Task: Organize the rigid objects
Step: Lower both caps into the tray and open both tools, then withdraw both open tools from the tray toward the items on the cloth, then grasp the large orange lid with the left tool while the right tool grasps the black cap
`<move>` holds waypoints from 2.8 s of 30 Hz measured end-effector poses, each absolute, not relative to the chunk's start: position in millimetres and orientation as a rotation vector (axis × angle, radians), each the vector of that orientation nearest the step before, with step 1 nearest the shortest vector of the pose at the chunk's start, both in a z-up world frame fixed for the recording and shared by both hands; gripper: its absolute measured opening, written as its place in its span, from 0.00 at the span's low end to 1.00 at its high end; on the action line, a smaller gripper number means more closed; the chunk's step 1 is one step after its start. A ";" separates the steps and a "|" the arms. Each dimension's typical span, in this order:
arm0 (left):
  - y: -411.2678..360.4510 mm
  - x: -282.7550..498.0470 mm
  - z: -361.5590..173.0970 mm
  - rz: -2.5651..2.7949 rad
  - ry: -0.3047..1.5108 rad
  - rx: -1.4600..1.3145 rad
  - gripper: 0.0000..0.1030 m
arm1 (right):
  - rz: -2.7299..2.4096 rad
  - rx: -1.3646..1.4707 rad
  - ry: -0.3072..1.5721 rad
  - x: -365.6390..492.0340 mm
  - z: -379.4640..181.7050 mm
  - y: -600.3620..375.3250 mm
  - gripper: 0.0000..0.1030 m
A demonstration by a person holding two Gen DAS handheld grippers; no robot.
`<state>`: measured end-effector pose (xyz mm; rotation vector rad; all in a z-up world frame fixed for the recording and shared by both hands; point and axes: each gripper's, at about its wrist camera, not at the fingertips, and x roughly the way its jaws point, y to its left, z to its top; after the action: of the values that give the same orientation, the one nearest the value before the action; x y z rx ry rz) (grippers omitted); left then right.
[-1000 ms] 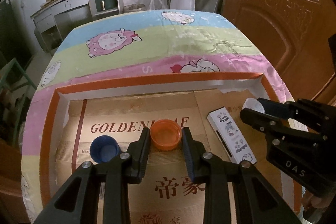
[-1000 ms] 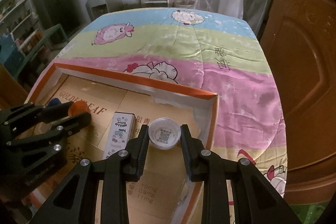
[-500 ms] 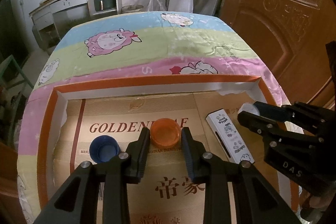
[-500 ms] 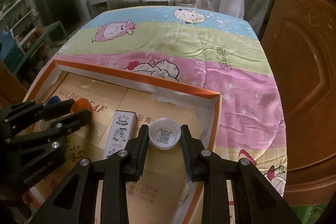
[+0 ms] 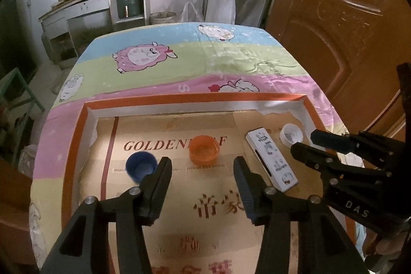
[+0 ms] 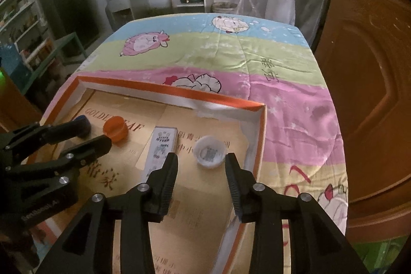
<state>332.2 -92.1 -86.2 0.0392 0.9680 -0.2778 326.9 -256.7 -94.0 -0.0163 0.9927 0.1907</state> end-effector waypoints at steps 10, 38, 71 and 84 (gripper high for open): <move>-67.1 291.0 -68.1 -0.258 0.933 0.001 0.48 | 0.187 0.017 0.985 283.5 -84.9 -251.3 0.38; -14.0 129.1 -18.7 -0.186 0.748 -0.034 0.48 | 0.206 0.028 0.843 119.9 -35.1 -201.6 0.38; -33.1 13.8 -91.0 -0.327 0.733 0.042 0.48 | 0.222 0.067 0.876 31.7 -66.1 -185.9 0.50; -39.3 11.0 -123.9 -0.322 0.768 0.084 0.45 | 0.221 0.071 0.905 32.9 -81.0 -186.5 0.51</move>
<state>11.0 -39.3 -123.9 0.0837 0.7682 -0.3223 32.9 -186.5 -80.9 0.0708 0.9050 0.2215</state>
